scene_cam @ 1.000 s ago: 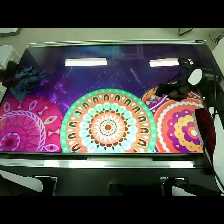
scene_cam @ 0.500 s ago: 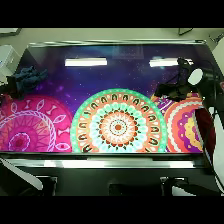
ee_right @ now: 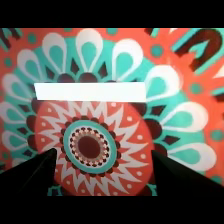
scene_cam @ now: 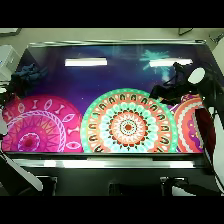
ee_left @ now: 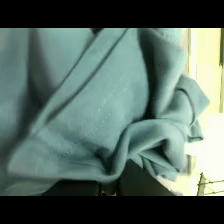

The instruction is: Fold the clothes and pants, and hang the long-sleeved shirts on hangers.

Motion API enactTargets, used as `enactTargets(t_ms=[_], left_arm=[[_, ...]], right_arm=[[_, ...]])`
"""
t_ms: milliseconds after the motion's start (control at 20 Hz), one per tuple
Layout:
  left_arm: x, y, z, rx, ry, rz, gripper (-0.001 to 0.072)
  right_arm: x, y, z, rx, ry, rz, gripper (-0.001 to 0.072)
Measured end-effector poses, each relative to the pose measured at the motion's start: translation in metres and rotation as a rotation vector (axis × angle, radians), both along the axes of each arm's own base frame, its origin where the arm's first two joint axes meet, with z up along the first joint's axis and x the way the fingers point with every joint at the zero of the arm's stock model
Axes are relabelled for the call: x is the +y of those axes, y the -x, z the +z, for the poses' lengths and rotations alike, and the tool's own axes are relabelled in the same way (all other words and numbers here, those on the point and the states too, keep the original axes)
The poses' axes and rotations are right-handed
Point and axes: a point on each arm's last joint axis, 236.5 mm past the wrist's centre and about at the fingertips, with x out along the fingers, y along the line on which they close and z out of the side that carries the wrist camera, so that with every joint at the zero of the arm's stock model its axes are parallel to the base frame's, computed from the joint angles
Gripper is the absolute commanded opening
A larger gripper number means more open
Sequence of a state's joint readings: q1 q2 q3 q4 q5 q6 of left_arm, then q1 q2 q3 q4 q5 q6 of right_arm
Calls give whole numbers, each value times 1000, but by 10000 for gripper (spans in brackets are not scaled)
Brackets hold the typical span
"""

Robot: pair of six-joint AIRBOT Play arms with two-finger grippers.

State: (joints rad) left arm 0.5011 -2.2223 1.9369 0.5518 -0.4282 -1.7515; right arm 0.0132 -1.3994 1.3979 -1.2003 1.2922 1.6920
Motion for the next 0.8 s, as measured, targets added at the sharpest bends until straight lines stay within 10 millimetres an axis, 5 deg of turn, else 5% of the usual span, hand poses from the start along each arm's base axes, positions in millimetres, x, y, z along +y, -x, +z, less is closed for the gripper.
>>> enactTargets(t_ms=[100, 200, 300, 400, 600, 700, 800], left_arm=[[-15, -4, 11, -6, -16, -71, 23], [-34, -7, 48, -41, -86, -178, 22], [-56, -4, 112, -106, -227, -300, 22], [-90, 11, 197, -176, -431, -430, 22], [-200, 87, 349, -264, -818, -670, 22], [-262, 139, 399, -316, -915, -753, 23], [-323, 192, 425, -373, -928, -835, 24]], right_arm=[[6, 5, 4, 9, -24, 10, 684], [6, 5, 13, -15, -21, 25, 684], [-1, 2, 29, -75, 20, 47, 683], [-13, -4, 53, -162, 85, 64, 683], [-37, -17, 128, -392, 205, 53, 681], [-43, -14, 168, -499, 235, 37, 678], [-47, -5, 201, -583, 256, 26, 678]])
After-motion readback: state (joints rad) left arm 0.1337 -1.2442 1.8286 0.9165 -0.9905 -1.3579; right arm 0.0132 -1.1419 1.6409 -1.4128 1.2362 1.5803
